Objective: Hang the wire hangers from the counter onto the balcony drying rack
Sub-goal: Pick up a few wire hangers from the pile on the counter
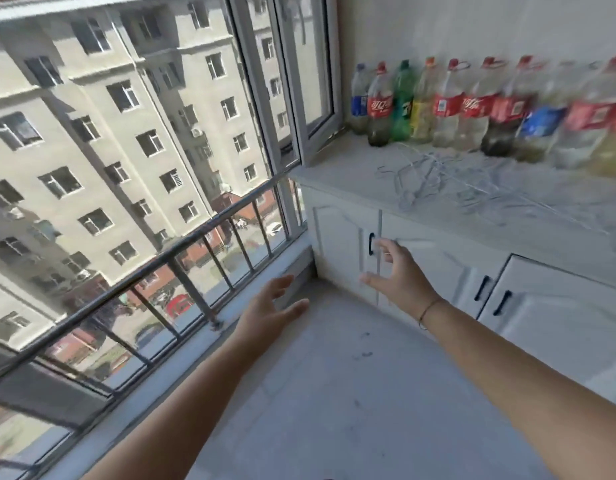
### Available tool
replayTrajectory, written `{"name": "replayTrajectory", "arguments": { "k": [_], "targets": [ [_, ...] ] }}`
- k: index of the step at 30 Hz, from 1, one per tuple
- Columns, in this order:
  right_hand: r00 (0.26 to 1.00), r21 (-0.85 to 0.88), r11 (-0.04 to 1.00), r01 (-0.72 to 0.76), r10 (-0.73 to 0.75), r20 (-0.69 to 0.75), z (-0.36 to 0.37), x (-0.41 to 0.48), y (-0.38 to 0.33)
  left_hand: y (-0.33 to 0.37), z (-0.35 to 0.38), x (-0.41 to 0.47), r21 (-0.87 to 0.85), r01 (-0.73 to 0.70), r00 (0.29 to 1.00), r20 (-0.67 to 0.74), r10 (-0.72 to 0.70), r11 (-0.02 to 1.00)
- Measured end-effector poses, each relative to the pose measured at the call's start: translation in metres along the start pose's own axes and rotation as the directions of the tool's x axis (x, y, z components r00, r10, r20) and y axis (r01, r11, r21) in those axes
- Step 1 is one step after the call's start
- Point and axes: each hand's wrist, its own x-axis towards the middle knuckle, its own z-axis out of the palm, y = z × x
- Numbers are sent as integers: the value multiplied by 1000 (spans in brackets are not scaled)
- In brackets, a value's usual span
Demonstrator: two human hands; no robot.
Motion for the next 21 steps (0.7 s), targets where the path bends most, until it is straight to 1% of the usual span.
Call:
{"name": "replayTrajectory", "arguments": {
  "k": [5, 9, 15, 19, 21],
  "targets": [
    [983, 35, 994, -106, 110, -144, -51, 28, 46, 29, 50, 72, 7, -70, 990, 121, 68, 998],
    [948, 66, 982, -176, 188, -257, -88, 68, 79, 52, 87, 139, -34, -122, 973, 195, 126, 992],
    [867, 209, 936, -282, 342, -363, -141, 133, 109, 88, 129, 242, -73, -156, 944, 281, 170, 985],
    [802, 301, 901, -311, 419, -425, -169, 169, 128, 109, 161, 303, -77, -190, 920, 333, 205, 979],
    [775, 343, 879, -331, 460, -434, -180, 183, 141, 115, 178, 327, -64, -200, 908, 362, 209, 978]
  ]
}}
